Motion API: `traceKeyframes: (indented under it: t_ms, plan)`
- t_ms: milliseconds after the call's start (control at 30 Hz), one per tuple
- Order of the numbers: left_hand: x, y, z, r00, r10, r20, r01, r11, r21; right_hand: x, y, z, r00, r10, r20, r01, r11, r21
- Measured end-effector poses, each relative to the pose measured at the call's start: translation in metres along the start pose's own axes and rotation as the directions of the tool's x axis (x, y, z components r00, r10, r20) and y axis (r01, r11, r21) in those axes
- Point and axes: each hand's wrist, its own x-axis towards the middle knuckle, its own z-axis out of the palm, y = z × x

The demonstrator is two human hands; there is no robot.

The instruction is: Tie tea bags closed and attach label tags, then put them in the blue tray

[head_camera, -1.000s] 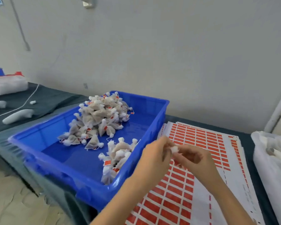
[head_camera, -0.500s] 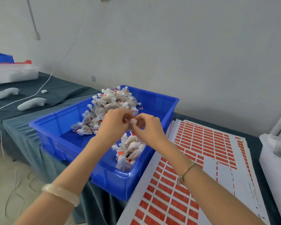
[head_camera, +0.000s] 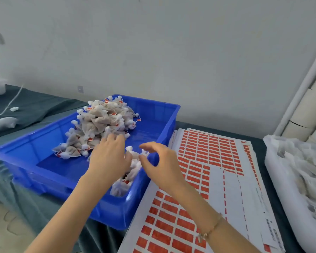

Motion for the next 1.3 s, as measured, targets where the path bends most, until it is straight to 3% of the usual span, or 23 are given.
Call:
traceKeyframes:
  t_ms: [100,200,300,400,500,600,667,800,933,1067,1200,1300]
  plan:
    - [-0.018,0.045,-0.009,0.983,0.143,-0.114,-0.165,0.965,-0.205,-0.037,0.014,-0.037,0.979,0.146,-0.141,-0.145,0.989,0.018]
    - [-0.037,0.097,-0.008,0.941,0.303,-0.152,-0.339,0.868,-0.363,-0.080,0.030,-0.093,0.931,0.228,-0.285,-0.242,0.970,-0.016]
    - [-0.053,0.152,0.005,0.884,0.442,-0.149,-0.452,0.731,-0.511,-0.125,0.043,-0.161,0.868,0.237,-0.437,-0.315,0.942,-0.114]
    - [-0.070,0.213,0.020,0.788,0.594,-0.163,-0.545,0.549,-0.633,-0.166,0.062,-0.222,0.767,0.278,-0.578,-0.483,0.843,-0.235]
    - [-0.084,0.274,0.036,0.658,0.731,-0.183,-0.627,0.397,-0.670,-0.199,0.088,-0.260,0.672,0.456,-0.583,-0.699,0.652,-0.294]
    - [-0.095,0.329,0.055,0.548,0.824,-0.143,-0.660,0.321,-0.679,-0.222,0.102,-0.278,0.557,0.671,-0.488,-0.830,0.474,-0.295]
    - [-0.100,0.358,0.067,0.469,0.882,-0.050,-0.681,0.325,-0.656,-0.229,0.102,-0.280,0.537,0.735,-0.414,-0.844,0.457,-0.282]
    - [-0.101,0.388,0.087,0.342,0.919,0.196,-0.696,0.388,-0.604,-0.229,0.108,-0.283,0.520,0.749,-0.410,-0.853,0.426,-0.302]
    - [-0.092,0.395,0.097,0.339,0.915,0.219,-0.757,0.404,-0.513,-0.224,0.115,-0.286,0.550,0.560,-0.620,-0.834,0.320,-0.450]
    - [-0.086,0.399,0.100,0.383,0.900,0.208,-0.780,0.436,-0.450,-0.222,0.119,-0.296,0.479,0.620,-0.621,-0.849,0.149,-0.507]
    - [-0.086,0.408,0.096,0.442,0.892,0.094,-0.770,0.432,-0.469,-0.224,0.121,-0.301,0.517,0.583,-0.626,-0.837,0.191,-0.513]
    - [-0.088,0.411,0.091,0.429,0.903,-0.015,-0.763,0.354,-0.542,-0.223,0.118,-0.305,0.585,0.494,-0.642,-0.808,0.296,-0.509]
